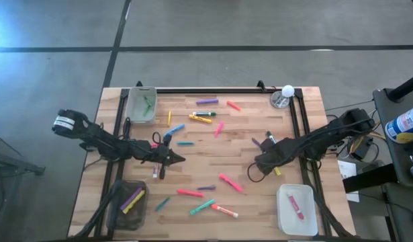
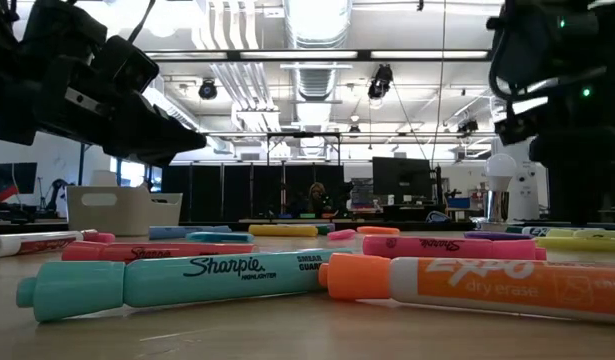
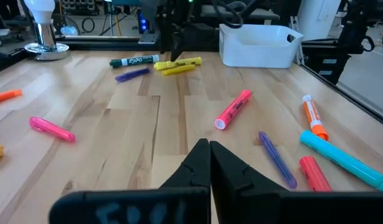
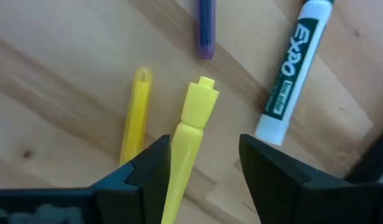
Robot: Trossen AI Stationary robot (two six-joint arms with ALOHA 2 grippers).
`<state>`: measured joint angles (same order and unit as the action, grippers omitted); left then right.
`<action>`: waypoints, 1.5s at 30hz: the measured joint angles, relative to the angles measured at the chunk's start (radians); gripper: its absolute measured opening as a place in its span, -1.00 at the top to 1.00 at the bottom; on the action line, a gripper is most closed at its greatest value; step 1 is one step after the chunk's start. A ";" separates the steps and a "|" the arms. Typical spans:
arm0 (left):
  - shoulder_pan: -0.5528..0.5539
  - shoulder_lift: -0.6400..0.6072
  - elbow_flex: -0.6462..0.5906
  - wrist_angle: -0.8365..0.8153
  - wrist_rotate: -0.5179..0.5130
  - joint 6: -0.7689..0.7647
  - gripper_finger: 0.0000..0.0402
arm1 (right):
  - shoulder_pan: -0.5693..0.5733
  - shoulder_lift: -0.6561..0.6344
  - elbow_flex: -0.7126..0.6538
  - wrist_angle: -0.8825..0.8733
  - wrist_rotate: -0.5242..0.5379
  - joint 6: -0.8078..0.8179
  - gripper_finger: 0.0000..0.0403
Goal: Pick & Place Markers
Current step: Put the bottom green marker pen into the white bin
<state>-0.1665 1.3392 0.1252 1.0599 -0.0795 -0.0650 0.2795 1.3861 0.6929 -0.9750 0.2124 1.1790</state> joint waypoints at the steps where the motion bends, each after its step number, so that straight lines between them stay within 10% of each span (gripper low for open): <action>1: 0.000 0.000 0.000 0.000 0.000 0.000 1.00 | -0.007 -0.016 -0.018 0.023 -0.004 0.001 0.09; 31: 0.000 0.001 0.000 -0.014 0.000 -0.018 1.00 | -0.313 -0.188 -0.234 0.191 0.086 -0.114 0.12; 45: 0.000 -0.004 0.000 -0.039 0.000 -0.022 1.00 | -0.335 -0.188 -0.220 0.194 -0.031 -0.185 0.69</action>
<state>-0.1669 1.3356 0.1249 1.0209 -0.0795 -0.0874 -0.0551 1.1976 0.4734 -0.7806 0.1818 0.9937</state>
